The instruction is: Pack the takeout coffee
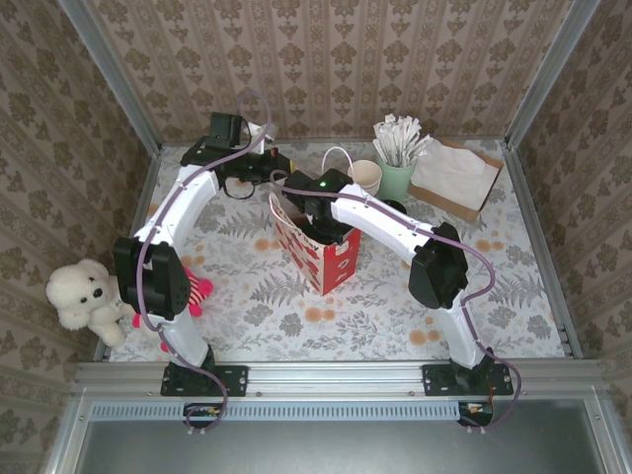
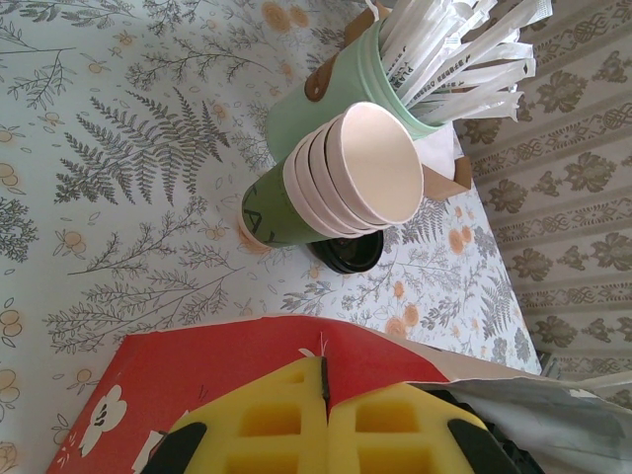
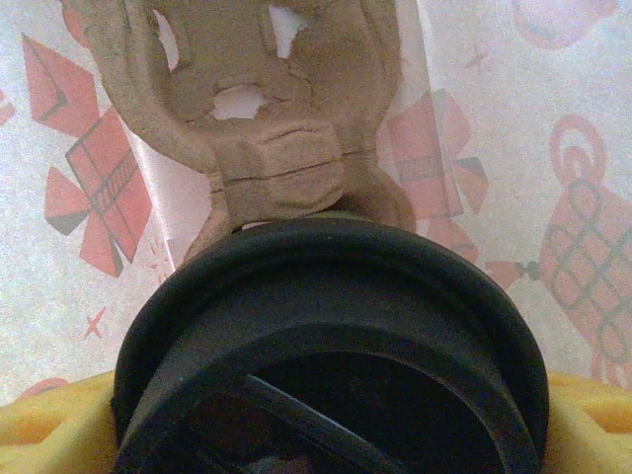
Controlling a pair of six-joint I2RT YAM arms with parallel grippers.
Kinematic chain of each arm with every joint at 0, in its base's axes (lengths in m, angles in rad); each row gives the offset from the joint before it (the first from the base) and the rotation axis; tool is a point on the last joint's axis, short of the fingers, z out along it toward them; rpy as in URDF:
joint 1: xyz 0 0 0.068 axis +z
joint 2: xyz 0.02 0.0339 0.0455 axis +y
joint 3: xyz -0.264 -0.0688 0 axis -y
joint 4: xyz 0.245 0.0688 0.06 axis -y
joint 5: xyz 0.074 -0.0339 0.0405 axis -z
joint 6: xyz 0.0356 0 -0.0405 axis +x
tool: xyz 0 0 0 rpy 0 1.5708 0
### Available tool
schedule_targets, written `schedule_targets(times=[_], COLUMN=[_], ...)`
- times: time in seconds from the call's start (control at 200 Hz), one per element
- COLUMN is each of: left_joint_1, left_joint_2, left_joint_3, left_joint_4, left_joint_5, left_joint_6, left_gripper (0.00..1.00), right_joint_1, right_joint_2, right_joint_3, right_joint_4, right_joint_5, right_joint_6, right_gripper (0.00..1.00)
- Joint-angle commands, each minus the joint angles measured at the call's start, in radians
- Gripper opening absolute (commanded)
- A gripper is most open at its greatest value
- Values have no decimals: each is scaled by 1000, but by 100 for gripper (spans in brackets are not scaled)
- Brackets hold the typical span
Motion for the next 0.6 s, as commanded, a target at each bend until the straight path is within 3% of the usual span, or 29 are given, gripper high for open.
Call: schedule_targets(times=[0.0,0.595], left_joint_1=[1,2], left_joint_2=[13,18], left_joint_3=[26,25], left_joint_4=[11,12], left_joint_5=[20,25], left_joint_6=[-10,-6], left_gripper=[0,0], right_joint_1=[-6,-9], right_joint_2=[8,-12], right_joint_3=[-19,-56], right_joint_4=[-26,6], right_joint_5=[-37,-108], right_joint_6=[23,32], right_gripper=[49,49])
